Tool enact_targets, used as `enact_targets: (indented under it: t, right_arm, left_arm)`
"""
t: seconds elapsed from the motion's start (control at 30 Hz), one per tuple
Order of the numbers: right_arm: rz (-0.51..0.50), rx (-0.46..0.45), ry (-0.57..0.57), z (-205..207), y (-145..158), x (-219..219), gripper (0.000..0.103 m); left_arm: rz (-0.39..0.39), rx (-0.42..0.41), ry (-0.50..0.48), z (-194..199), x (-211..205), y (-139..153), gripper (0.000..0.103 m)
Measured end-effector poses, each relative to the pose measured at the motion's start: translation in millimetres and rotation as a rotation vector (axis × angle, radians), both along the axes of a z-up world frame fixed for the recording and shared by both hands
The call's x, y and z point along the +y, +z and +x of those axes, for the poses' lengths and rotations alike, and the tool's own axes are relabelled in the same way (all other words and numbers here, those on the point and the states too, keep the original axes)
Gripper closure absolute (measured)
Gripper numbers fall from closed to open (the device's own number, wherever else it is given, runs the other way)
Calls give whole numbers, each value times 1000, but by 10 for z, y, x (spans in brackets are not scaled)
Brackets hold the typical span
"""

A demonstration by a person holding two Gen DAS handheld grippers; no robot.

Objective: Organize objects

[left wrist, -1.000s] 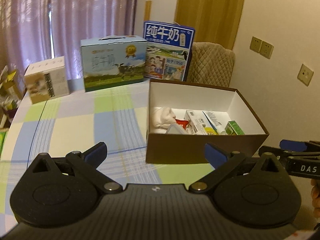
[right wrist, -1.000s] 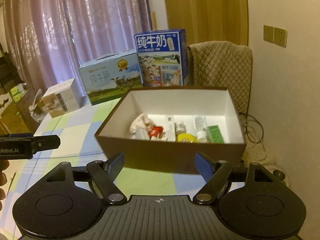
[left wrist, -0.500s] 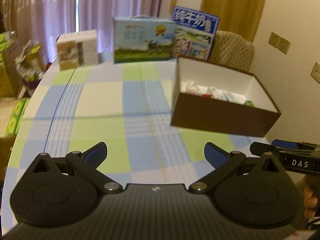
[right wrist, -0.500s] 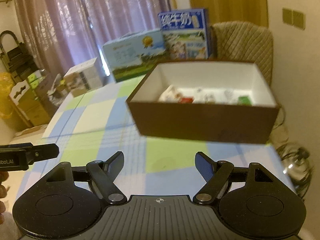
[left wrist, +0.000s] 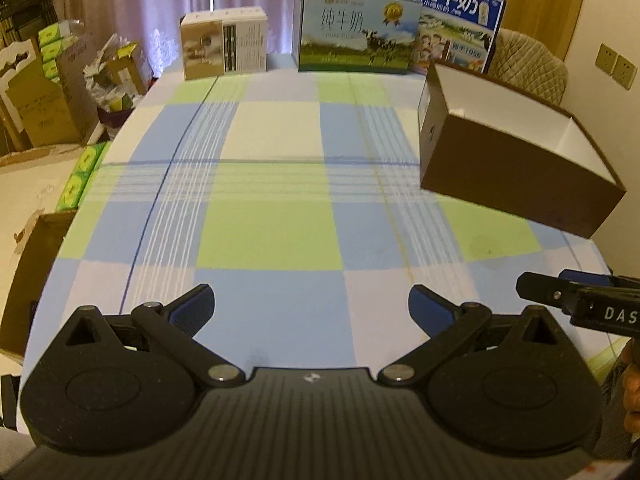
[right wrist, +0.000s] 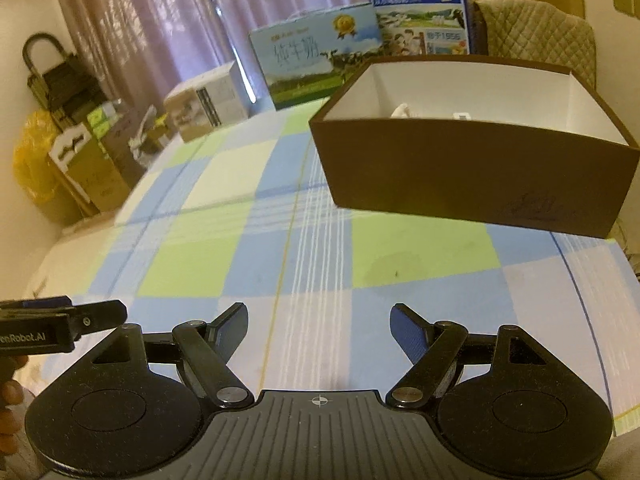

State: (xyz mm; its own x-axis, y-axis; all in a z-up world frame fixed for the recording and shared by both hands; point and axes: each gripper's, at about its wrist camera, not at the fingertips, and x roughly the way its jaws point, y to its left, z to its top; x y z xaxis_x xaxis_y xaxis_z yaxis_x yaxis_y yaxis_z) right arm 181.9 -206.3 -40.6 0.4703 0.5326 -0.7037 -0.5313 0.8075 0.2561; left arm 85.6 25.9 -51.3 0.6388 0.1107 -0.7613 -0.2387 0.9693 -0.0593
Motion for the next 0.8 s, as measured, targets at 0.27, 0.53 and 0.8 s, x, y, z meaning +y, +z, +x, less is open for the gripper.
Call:
enact_targets:
  t: [0.27,0.53,0.8]
  right_arm:
    - [-68,6,56,-72,-188,87,28]
    - [-76,13,95,-111,-223,119,28]
    - [-76,18,92,-109,-228,142,28]
  left_arm:
    - [-17,61,-1,-14,17,-253,1]
    - [-11,75,-18,-18,-35,-314,1]
    - [-8,85,-18,-19,-34,-340,1]
